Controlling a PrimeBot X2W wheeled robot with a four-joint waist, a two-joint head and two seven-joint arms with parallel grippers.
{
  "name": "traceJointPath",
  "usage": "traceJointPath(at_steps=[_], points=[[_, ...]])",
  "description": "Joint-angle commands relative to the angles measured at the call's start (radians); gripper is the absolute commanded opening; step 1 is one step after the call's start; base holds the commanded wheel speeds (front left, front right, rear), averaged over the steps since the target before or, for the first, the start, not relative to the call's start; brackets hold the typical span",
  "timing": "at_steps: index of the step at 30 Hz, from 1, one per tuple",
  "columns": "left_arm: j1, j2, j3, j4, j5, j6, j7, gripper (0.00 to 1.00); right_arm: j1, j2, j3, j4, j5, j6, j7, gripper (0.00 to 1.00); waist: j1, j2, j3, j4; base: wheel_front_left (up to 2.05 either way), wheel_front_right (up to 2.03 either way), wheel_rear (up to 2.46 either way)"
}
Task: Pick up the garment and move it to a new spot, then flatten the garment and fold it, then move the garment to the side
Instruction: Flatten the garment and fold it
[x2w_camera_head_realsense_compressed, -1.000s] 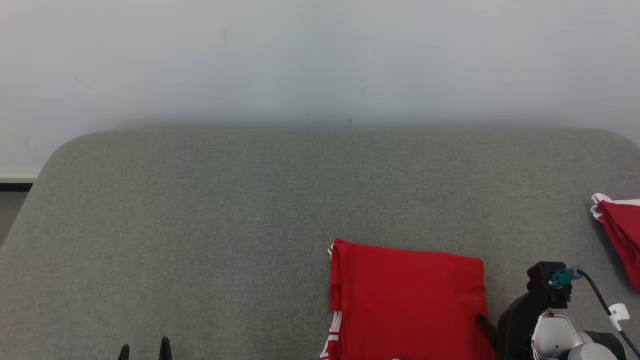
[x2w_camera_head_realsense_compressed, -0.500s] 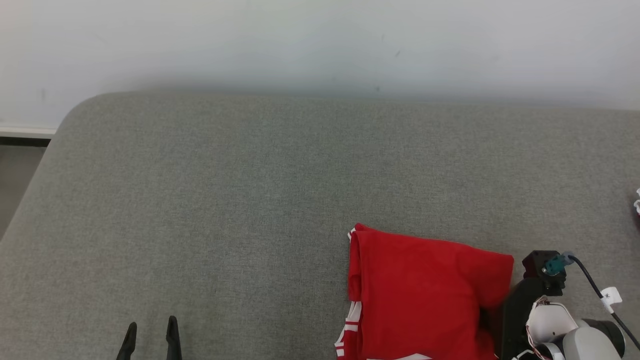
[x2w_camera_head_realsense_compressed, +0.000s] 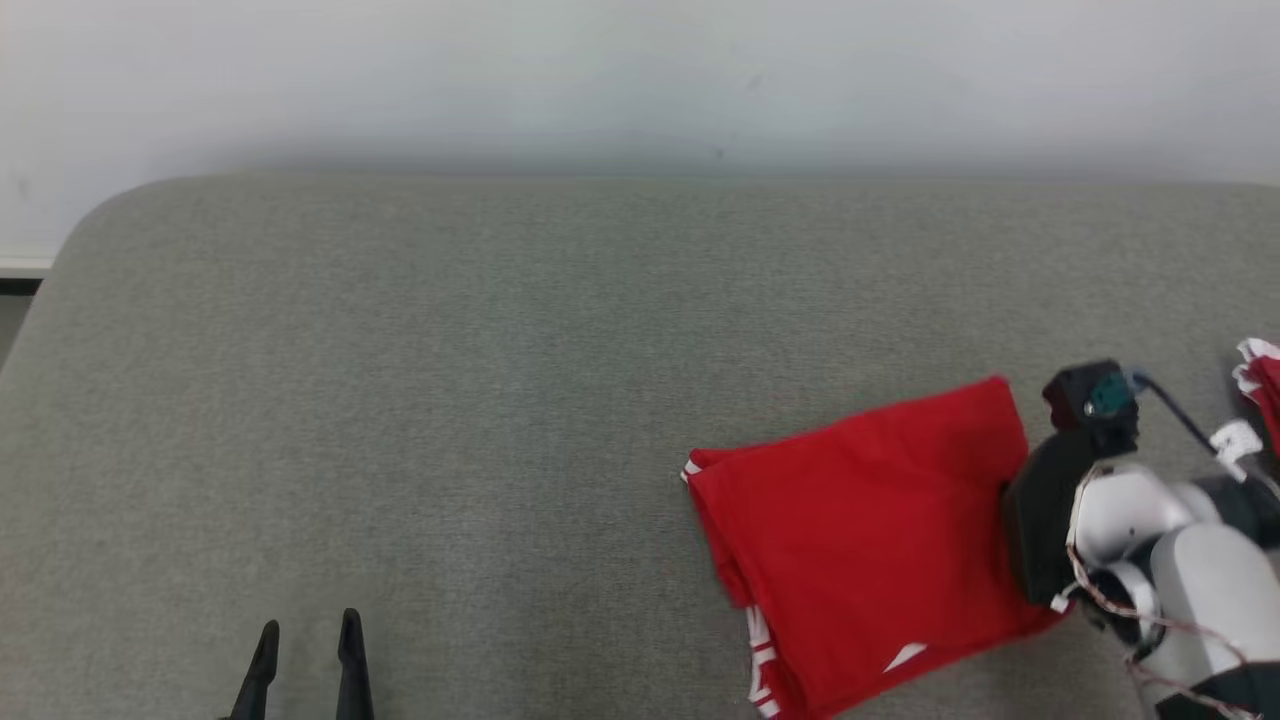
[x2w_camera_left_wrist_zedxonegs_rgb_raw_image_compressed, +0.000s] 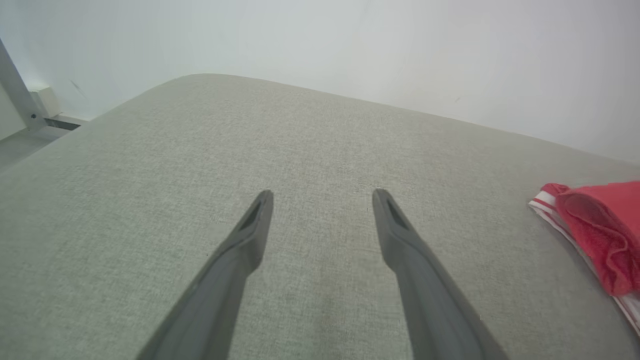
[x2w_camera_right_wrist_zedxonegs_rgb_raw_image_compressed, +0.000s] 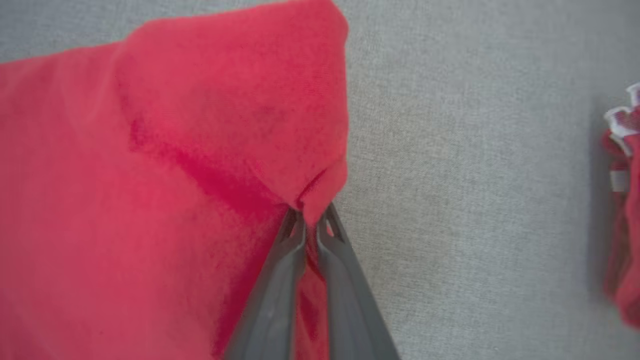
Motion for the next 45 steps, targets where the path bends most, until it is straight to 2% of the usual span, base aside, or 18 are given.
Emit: traceJointPath(at_steps=[1,6,12,23,31,33,37,45], points=[[-0.009,-0.001,-0.006,-0.009,-0.012,0.007,-0.003,1.0,-0.036,-0.028,0.016,-0.012,0.011,-0.003,0.009,0.0,-0.0001,-0.0001,0.005,-0.039,0.0,0.0,0.0],[-0.025,-0.001,-0.031,-0.03,-0.015,0.019,-0.003,1.0,-0.139,-0.103,0.093,-0.035,0.003,-0.003,0.041,0.0,-0.0001,-0.0001,0.03,-0.108,0.0,0.0,0.0],[-0.051,-0.001,-0.058,-0.045,-0.014,0.026,-0.003,1.0,-0.227,-0.156,0.131,-0.04,0.019,-0.003,0.065,0.0,-0.0001,-0.0001,0.068,-0.174,0.0,0.0,0.0],[-0.111,-0.001,-0.066,-0.075,0.035,0.019,-0.003,1.0,-0.348,-0.207,0.138,-0.014,0.02,-0.003,0.04,0.0,-0.0001,-0.0001,0.169,-0.298,0.0,0.0,0.0],[-0.146,-0.001,-0.052,-0.128,0.087,0.001,-0.003,1.0,-0.408,-0.193,0.062,0.019,0.004,-0.003,-0.009,0.0,-0.0001,-0.0001,0.223,-0.347,0.0,0.0,0.0],[-0.133,0.001,-0.038,-0.169,0.12,-0.008,-0.003,1.0,-0.42,-0.203,-0.014,0.036,-0.015,-0.003,-0.04,0.0,-0.0001,-0.0001,0.248,-0.372,0.0,0.0,0.0],[-0.135,0.011,-0.024,-0.184,0.13,-0.013,-0.003,1.0,-0.428,-0.195,-0.068,0.067,-0.026,-0.003,-0.071,0.0,-0.0001,-0.0001,0.272,-0.379,0.0,0.0,0.0],[-0.126,0.036,-0.02,-0.197,0.146,-0.02,-0.003,1.0,-0.449,-0.181,-0.242,0.181,-0.109,-0.003,-0.196,0.0,-0.0001,-0.0001,0.315,-0.356,0.0,0.0,0.0]])
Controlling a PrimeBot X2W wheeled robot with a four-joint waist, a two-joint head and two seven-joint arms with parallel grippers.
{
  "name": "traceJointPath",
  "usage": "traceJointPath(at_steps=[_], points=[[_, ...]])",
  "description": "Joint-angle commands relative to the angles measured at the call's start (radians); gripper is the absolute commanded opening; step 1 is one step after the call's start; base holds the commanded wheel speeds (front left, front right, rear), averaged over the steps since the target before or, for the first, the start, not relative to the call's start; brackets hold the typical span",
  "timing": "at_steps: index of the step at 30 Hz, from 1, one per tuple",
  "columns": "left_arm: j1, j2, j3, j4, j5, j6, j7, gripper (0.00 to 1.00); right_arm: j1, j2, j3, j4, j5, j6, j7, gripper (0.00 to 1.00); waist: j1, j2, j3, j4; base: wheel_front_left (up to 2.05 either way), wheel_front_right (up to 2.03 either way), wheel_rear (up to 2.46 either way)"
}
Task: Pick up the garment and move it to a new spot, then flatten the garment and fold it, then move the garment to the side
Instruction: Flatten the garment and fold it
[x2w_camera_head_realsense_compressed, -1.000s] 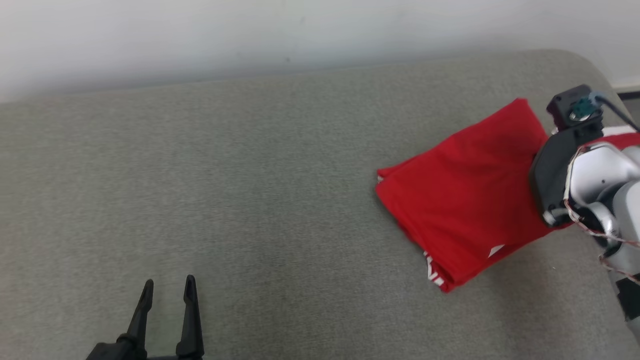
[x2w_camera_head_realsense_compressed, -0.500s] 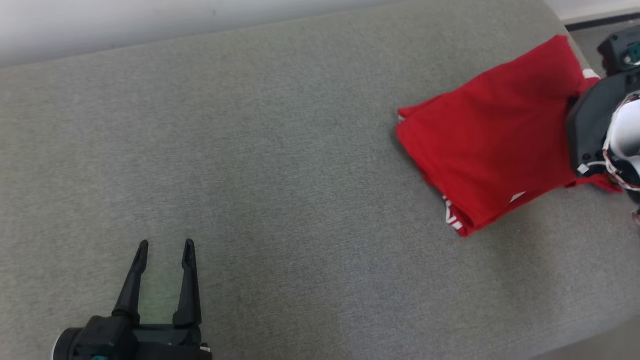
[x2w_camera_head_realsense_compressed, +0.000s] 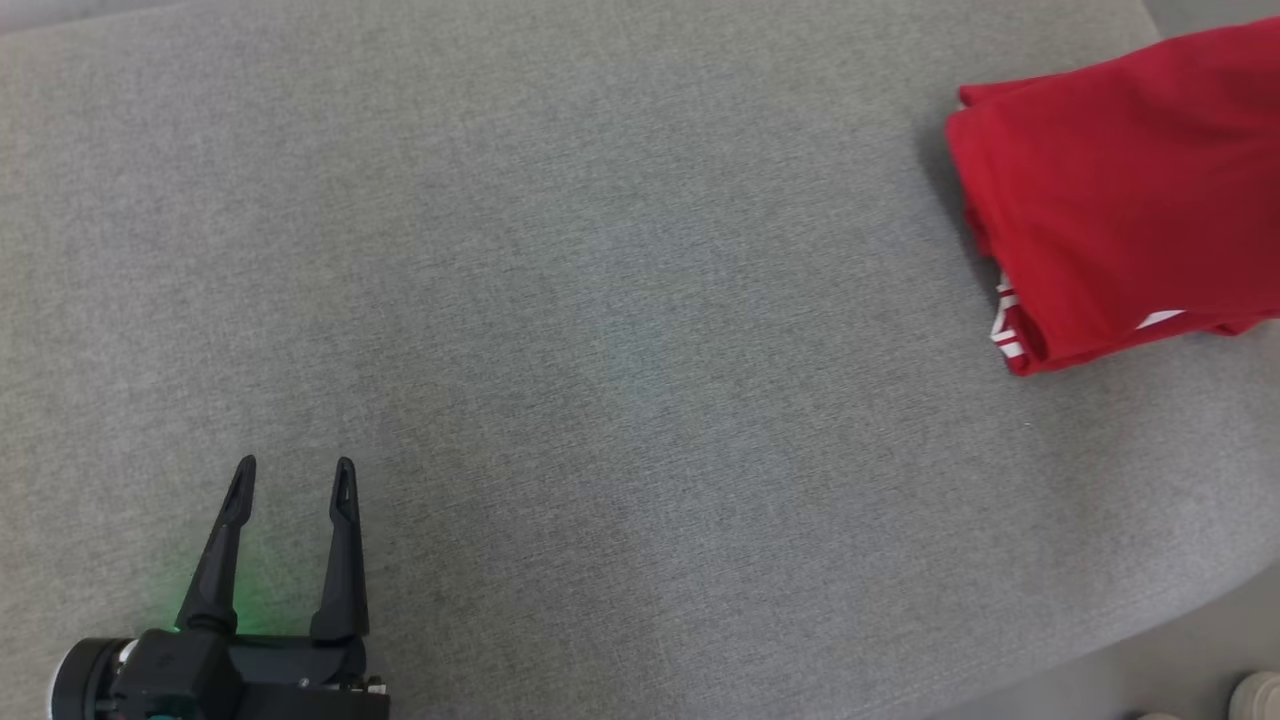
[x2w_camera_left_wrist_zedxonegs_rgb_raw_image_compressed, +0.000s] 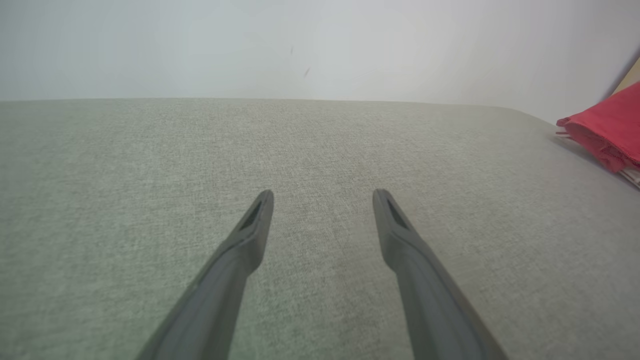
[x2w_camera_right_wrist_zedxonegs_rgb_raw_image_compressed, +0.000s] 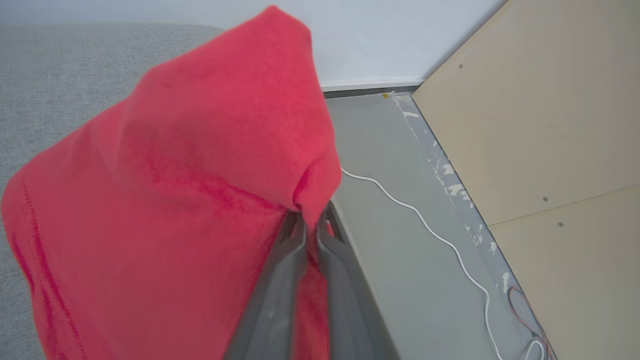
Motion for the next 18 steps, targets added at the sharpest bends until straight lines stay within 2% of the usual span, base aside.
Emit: traceJointPath(at_steps=[1,11,12,13,18], points=[[0.008,0.011,0.0,-0.008,0.007,-0.003,-0.003,1.0,-0.013,-0.003,-0.038,0.028,-0.029,-0.003,-0.034,0.0,-0.0001,-0.0002,0.017,0.016,0.0,0.0,0.0],[0.0,0.031,-0.01,-0.025,0.015,-0.007,-0.003,1.0,-0.004,-0.012,-0.151,0.096,-0.173,-0.003,-0.181,0.0,-0.0001,-0.0002,0.05,0.044,0.0,0.0,0.0],[-0.001,0.033,-0.011,-0.026,0.018,-0.007,-0.003,1.0,-0.006,-0.011,-0.157,0.104,-0.184,-0.003,-0.202,0.25,-0.0001,-0.0002,0.052,0.044,0.0,0.0,0.0],[-0.002,0.035,-0.012,-0.027,0.019,-0.007,-0.003,1.0,-0.007,-0.007,-0.16,0.113,-0.197,-0.003,-0.218,1.0,-0.0001,-0.0002,0.054,0.043,0.0,0.0,0.0],[-0.006,0.042,-0.014,-0.027,0.024,-0.008,-0.003,1.0,-0.017,0.022,-0.169,0.138,-0.234,-0.003,-0.306,1.0,-0.0001,-0.0002,0.054,0.032,0.0,0.0,0.0]])
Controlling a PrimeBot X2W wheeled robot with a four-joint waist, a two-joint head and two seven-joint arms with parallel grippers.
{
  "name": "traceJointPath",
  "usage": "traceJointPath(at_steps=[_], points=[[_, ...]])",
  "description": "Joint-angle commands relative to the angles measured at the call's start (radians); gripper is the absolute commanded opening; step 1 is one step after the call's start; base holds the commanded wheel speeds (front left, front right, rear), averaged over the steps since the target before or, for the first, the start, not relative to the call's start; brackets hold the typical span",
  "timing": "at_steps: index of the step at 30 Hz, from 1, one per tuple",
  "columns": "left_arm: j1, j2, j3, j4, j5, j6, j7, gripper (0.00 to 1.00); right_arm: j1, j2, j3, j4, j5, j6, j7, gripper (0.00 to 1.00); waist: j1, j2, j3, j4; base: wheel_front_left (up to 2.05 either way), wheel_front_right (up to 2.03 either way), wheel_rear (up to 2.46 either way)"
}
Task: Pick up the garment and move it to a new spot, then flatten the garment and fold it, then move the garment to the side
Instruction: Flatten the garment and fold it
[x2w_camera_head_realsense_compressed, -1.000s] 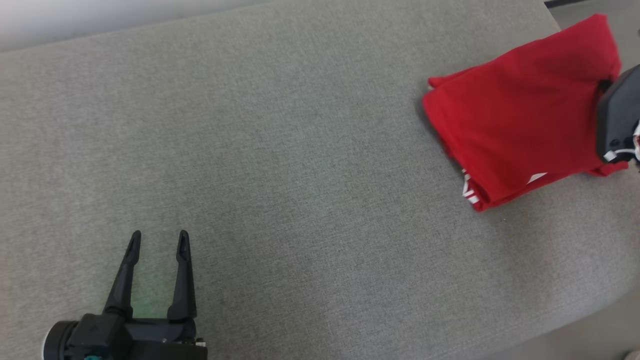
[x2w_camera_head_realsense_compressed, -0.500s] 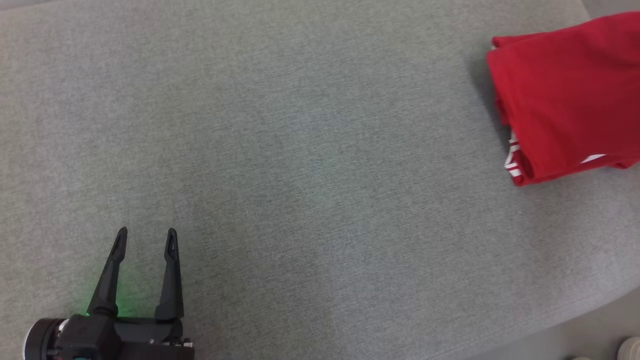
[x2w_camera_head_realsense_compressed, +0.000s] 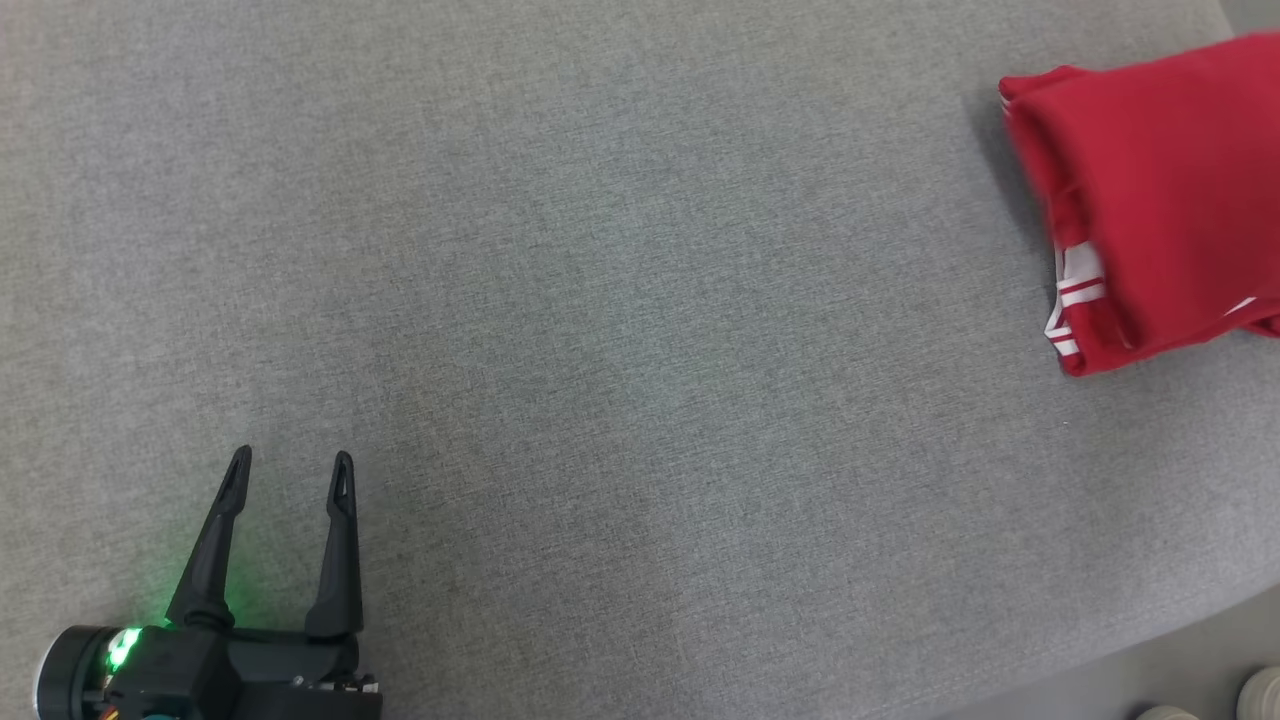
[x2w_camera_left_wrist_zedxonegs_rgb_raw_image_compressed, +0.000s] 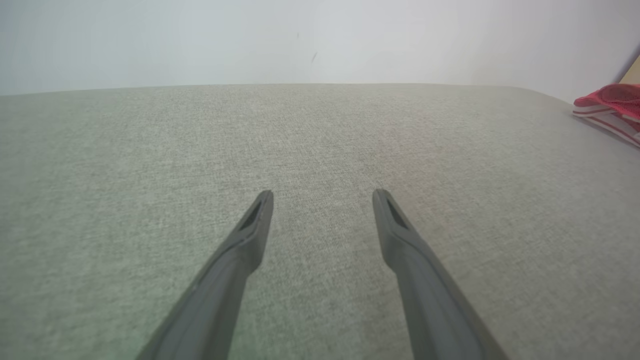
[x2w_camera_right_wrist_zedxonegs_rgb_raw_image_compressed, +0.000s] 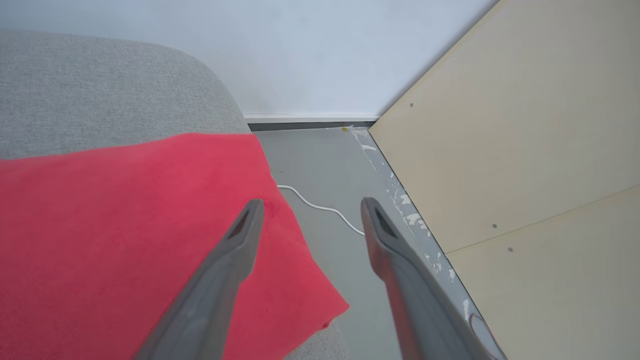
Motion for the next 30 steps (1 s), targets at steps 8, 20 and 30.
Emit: traceJointPath(at_steps=[8,20,30], points=[[-0.013,-0.001,-0.002,0.011,0.005,-0.007,-0.003,1.0,0.006,0.035,0.021,0.021,0.021,-0.003,-0.088,1.0,0.0,0.0,-0.045,-0.011,0.0,0.0,0.0],[0.036,-0.049,0.072,0.008,-0.053,0.019,-0.003,1.0,0.183,0.092,0.22,-0.135,0.271,-0.003,-0.282,1.0,0.0,0.0,-0.206,0.047,0.0,0.0,0.0],[0.099,-0.065,0.096,0.018,-0.09,0.046,-0.003,1.0,0.382,0.132,0.307,-0.242,0.364,-0.003,-0.393,1.0,0.0,0.0,-0.322,0.117,0.0,0.0,0.0]])
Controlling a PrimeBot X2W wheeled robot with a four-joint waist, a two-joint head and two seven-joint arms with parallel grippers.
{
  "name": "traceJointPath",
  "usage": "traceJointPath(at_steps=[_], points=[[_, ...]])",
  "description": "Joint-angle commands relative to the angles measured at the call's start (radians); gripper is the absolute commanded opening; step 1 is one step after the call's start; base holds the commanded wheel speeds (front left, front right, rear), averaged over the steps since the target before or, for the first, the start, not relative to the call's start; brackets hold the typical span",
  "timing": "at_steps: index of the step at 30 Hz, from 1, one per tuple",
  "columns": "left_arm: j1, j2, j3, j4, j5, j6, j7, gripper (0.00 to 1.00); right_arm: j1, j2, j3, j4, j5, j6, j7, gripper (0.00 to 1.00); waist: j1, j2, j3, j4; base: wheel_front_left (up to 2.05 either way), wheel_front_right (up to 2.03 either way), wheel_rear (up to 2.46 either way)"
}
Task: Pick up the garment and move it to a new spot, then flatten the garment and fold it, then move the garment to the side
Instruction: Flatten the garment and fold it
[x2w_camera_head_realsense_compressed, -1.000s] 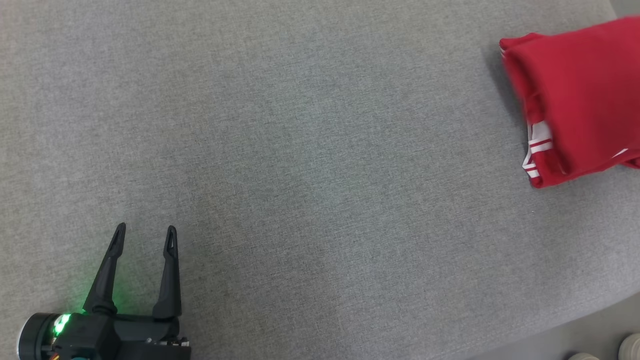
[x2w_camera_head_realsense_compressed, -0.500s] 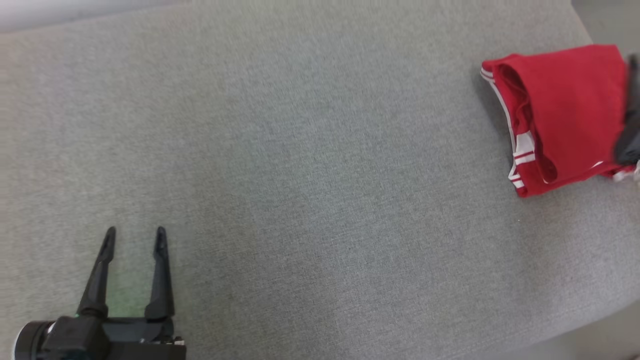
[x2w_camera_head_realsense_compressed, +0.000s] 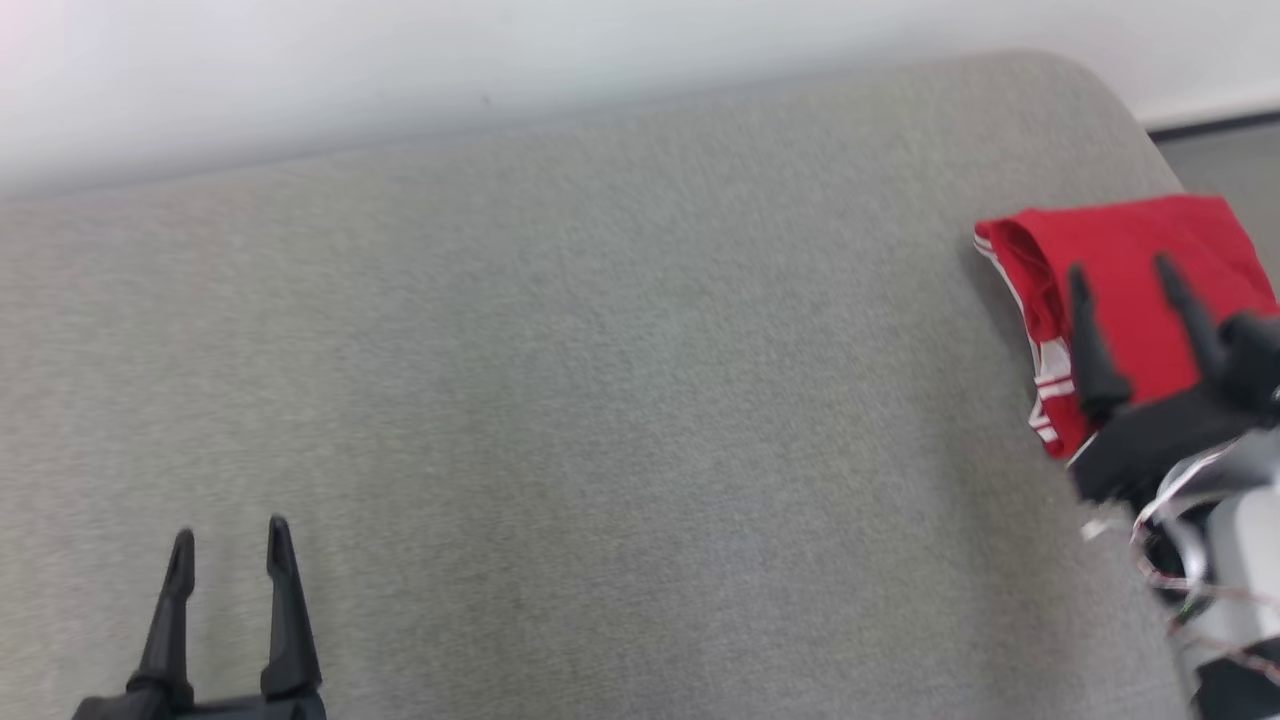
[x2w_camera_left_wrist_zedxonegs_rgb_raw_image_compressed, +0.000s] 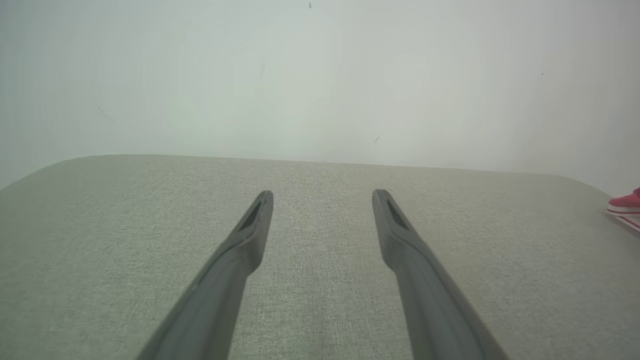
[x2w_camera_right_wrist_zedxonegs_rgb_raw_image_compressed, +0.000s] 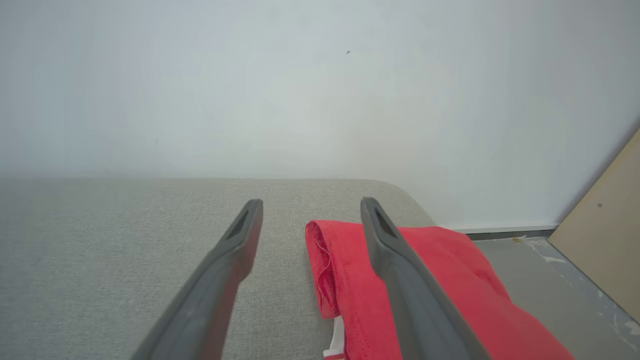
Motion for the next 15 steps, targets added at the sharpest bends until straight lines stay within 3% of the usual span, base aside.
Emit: traceJointPath(at_steps=[1,15], points=[[0.017,-0.004,0.003,0.006,-0.008,0.0,-0.003,1.0,0.024,0.011,0.004,-0.005,0.022,-0.003,-0.008,1.0,0.0003,0.0001,-0.057,0.048,0.0,0.0,0.0],[0.057,-0.004,0.051,0.11,-0.018,0.041,-0.003,1.0,0.208,0.047,0.065,-0.024,0.032,-0.003,-0.145,1.0,0.0003,0.0001,-0.163,0.09,0.0,0.0,0.0]])
